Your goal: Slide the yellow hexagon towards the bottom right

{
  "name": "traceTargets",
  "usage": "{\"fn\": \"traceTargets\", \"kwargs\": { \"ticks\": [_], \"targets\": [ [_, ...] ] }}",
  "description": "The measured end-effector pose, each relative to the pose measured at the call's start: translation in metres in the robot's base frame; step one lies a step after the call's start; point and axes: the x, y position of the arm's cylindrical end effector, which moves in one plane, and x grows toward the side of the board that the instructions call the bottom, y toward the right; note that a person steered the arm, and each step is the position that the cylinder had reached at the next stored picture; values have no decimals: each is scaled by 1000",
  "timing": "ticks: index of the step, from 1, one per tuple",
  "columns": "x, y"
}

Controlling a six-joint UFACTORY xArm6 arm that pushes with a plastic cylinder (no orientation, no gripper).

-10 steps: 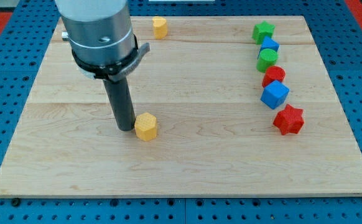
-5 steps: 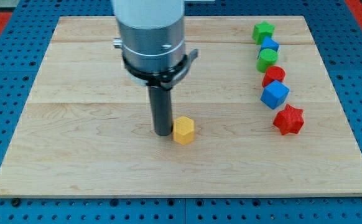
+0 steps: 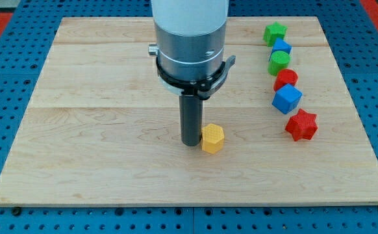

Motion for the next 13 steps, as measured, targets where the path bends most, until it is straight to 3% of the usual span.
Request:
{"fn": "traceTargets", "kwargs": {
  "ticks": [4,7,10,13],
  "targets": [
    [-8,63],
    [42,109],
    [16,115],
    [18,166]
  ]
}}
